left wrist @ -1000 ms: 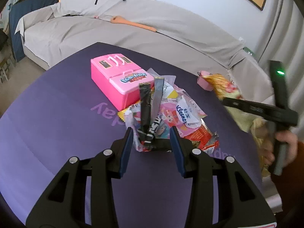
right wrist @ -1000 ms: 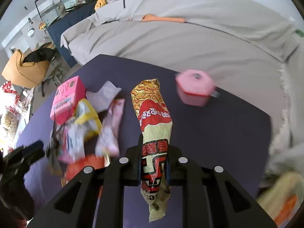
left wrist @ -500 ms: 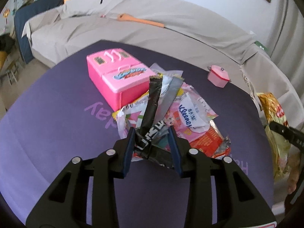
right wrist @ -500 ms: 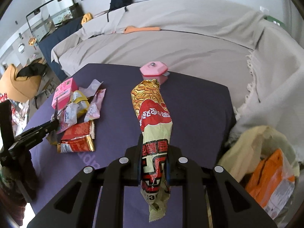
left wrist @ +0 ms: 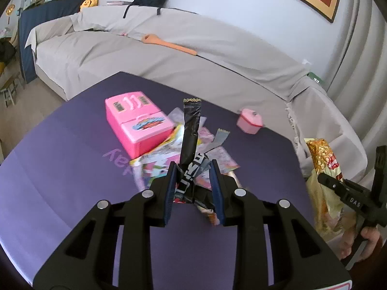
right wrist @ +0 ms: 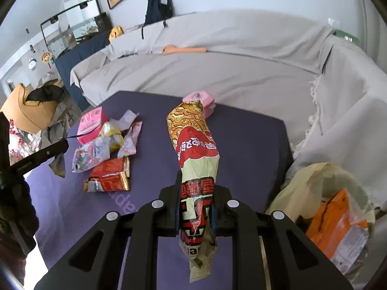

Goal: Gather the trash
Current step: 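Carry the snack bar and black wrapper over the yellow bag with both grippers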

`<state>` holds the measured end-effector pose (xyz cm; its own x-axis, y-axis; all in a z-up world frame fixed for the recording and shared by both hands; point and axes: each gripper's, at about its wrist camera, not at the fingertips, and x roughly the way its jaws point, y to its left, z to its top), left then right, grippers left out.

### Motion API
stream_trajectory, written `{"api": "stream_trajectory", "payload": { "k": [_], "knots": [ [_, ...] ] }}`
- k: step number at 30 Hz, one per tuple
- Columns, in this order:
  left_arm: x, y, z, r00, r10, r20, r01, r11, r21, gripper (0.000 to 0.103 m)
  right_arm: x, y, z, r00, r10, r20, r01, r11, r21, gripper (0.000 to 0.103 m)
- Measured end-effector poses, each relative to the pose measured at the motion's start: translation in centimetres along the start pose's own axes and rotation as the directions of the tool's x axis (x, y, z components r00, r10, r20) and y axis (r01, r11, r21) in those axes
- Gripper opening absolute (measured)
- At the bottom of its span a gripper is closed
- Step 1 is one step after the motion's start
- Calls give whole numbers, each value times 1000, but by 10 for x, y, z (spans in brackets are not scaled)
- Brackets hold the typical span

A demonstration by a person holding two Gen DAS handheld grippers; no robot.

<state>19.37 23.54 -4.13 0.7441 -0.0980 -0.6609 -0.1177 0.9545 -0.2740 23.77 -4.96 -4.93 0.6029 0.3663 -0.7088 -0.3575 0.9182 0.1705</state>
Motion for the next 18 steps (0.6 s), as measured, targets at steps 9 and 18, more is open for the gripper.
{"api": "stream_trajectory", "payload": {
  "k": [9, 18],
  "knots": [
    [-35, -78, 33, 994, -97, 48, 94, 993, 65, 26, -54, -37, 3, 996, -48, 70, 46, 998, 33, 18],
    [-41, -163, 31, 975, -224, 14, 220, 966, 136, 27, -115, -101, -14, 980, -141, 141, 123, 983, 133, 18]
  ]
}}
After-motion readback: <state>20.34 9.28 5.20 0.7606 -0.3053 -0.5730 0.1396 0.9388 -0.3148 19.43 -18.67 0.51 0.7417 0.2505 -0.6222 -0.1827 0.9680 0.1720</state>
